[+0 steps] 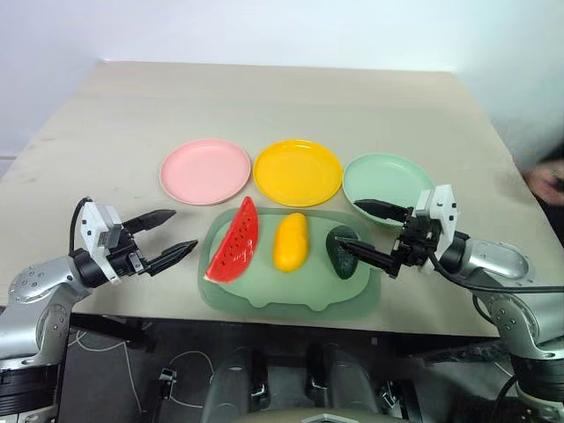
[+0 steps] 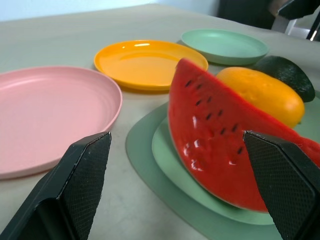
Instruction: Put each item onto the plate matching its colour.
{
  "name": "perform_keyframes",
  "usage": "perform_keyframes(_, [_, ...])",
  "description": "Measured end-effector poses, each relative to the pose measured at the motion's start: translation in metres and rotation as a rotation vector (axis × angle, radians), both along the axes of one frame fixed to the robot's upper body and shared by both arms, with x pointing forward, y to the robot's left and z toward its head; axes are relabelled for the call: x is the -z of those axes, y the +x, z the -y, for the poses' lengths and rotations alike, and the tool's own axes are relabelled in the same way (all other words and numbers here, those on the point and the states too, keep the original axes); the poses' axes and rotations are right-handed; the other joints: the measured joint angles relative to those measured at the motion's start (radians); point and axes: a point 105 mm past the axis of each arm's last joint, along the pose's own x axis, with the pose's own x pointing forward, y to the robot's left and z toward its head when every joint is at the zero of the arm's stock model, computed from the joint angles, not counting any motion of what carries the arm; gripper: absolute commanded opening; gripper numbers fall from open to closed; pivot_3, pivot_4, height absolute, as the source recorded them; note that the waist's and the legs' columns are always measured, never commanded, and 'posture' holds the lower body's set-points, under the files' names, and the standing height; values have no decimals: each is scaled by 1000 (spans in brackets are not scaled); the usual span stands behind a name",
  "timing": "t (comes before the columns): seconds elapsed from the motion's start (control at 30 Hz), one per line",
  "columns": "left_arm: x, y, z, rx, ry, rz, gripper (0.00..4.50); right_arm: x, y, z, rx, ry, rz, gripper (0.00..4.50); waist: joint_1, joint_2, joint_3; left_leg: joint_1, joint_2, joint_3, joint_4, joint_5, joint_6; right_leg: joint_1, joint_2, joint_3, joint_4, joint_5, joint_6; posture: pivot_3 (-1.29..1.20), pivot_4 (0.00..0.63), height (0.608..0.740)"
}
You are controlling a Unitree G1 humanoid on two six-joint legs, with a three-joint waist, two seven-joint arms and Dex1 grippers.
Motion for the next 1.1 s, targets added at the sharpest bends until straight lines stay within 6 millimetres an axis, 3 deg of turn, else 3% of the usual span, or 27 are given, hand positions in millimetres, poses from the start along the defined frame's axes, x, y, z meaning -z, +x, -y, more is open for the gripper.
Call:
perform_keyframes(0.3, [-9,7,6,1,-9,31,4437,-4,4,0,-4,7,18,4500,-1,0,0,0,0,0,0,0,0,0,0,0,0,1,-1,0,150,696])
perform_keyframes(0.73, [-4,6,17,50,-39,-11,4437,13,-3,3,89,-38,-180,4500,-1,0,0,0,0,0,0,0,0,0,0,0,1,1,-1,0,150,696])
perform_keyframes(1.1, [-2,17,36,119,-61,-2,4437,28,6,13,214,-119,-294,4500,-2,0,0,0,0,0,0,0,0,0,1,0,1,1,-1,0,150,696])
